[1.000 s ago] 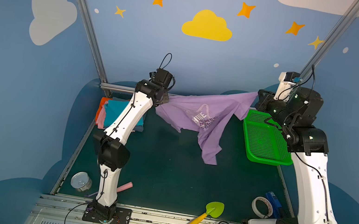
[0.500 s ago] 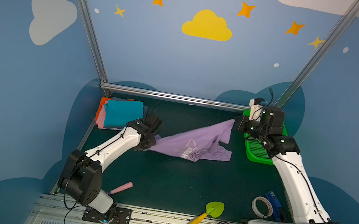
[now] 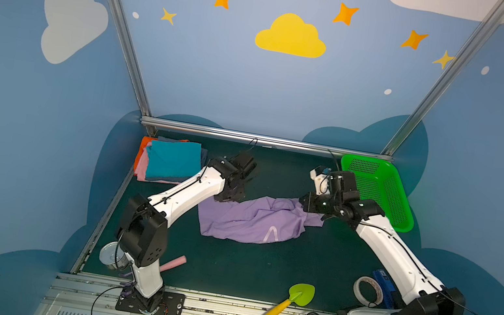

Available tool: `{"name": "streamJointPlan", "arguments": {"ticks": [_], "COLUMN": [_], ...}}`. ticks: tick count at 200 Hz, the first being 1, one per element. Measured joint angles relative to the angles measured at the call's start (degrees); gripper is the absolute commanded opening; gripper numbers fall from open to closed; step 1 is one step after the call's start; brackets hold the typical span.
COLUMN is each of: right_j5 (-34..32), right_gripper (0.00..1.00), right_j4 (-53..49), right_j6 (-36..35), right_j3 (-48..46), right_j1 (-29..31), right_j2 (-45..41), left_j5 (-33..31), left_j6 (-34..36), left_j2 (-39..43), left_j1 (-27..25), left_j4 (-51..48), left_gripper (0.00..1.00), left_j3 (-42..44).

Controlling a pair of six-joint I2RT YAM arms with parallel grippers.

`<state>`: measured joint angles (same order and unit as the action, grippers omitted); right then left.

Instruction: Fold and stack the t-shirts

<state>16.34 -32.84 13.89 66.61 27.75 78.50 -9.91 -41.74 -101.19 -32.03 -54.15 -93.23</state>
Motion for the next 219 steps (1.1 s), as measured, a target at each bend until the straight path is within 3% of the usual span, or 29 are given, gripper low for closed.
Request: {"name": "streamJointPlan", "arguments": {"ticks": [38, 90, 117, 149, 171, 192, 208, 219], "right_j5": [0.4, -7.8, -11.5, -15.5, -17.8, -19.9, -21.1, -21.9], "right_gripper": [0.0, 0.0, 0.34, 0.45, 0.46, 0.39, 0.28, 0.24], "right_j4": [-5.6, -13.5, -14.5, -14.2, -13.6, -13.2, -12.9, -12.6], "right_j6": [2.0, 13.0, 17.3, 19.6, 20.7, 20.8, 20.6, 20.2], "right_j3": [-9.2, -20.0, -22.6, -24.5, -26.1, -27.5, -27.6, -27.5], "right_j1": [9.8, 8.3, 5.4, 2.2, -1.1, -5.1, -7.9, -9.6], "right_j2": [-0.8, -10.6, -15.6, -20.8, -24.3, -28.4, -31.3, -33.1], "left_j5": [1.2, 5.5, 7.3, 9.3, 10.6, 11.5, 11.9, 12.3], "left_j6": [2.4, 4.7, 5.0, 5.6, 6.4, 7.4, 8.3, 8.9], "left_j2": [-10.6, -25.6, -28.8, -31.9, -35.1, -38.8, -41.3, -42.7], "left_j1": [-2.2, -9.3, -12.5, -15.0, -16.0, -17.1, -18.1, -19.0], "left_j4": [0.4, -1.7, -2.9, -3.9, -5.1, -7.0, -8.7, -9.9], "left_gripper": [0.54, 0.69, 0.73, 0.73, 0.67, 0.47, 0.46, 0.52], "left_j3": [-14.7, -25.3, -29.0, -35.7, -41.2, -46.6, -50.1, -51.9]}}
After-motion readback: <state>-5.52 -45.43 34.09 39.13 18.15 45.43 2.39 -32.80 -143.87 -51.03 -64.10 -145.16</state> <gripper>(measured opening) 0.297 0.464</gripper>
